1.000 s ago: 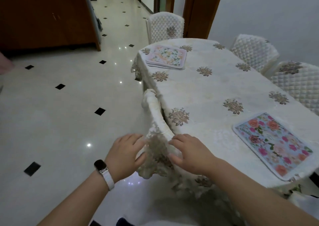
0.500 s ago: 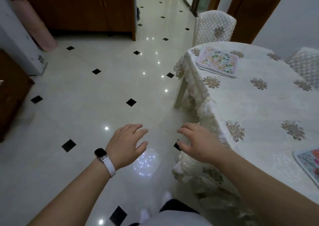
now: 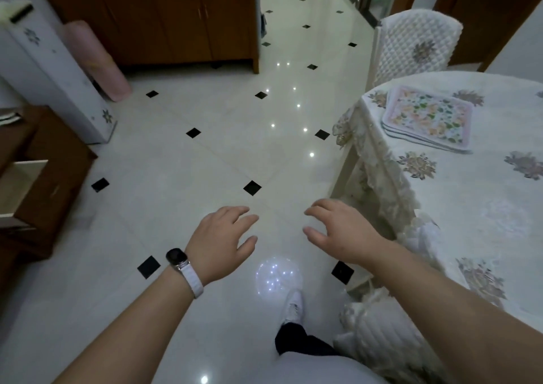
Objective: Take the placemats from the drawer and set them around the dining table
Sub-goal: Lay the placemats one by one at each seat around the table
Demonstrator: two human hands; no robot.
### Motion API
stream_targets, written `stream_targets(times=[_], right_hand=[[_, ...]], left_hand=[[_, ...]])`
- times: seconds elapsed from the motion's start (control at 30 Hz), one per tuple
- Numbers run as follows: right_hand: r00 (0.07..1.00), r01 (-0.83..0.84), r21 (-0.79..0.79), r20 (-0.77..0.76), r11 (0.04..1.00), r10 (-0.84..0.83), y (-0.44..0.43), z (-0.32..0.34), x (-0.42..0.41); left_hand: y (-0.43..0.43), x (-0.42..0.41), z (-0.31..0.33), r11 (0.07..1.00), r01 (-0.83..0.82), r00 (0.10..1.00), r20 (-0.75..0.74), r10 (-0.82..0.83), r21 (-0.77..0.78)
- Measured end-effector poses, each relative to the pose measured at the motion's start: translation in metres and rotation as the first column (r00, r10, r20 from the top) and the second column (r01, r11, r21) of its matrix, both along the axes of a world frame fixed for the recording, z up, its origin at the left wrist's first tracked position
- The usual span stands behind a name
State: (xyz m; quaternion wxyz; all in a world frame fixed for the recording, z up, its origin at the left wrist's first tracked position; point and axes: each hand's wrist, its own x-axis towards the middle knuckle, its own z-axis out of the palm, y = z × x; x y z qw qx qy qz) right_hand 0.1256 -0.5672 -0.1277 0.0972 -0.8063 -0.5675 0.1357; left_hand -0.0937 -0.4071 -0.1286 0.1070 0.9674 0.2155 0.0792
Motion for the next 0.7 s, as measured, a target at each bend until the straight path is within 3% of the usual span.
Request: stream_targets(times=[0.13, 0.3, 0.5, 0.7], right_hand=[[0.99, 0.129, 0.013, -0.064, 0.992, -0.128, 0.022, 0.004, 0.06], [0.983, 0.185, 0.011, -0.016, 0.983, -0.184, 0.056, 0.011, 0.14], [0.982, 0.186, 0.061, 0.001, 0.981, -0.186, 0.105, 0.024, 0.175], [0.964, 0.267, 0.014, 0.005, 0.964, -0.267, 0.152, 0.017, 0.218]], left_hand=[[0.047, 0.065, 0.006, 0.998, 0.062, 0.998, -0.016, -0.062, 0.007], [0.094, 0.152, 0.015, 0.989, 0.145, 0.989, 0.007, -0.145, 0.023], [0.149, 0.205, 0.028, 0.982, 0.182, 0.981, 0.056, -0.184, 0.04], [0.211, 0.267, 0.014, 0.97, 0.242, 0.968, 0.071, -0.241, -0.004]])
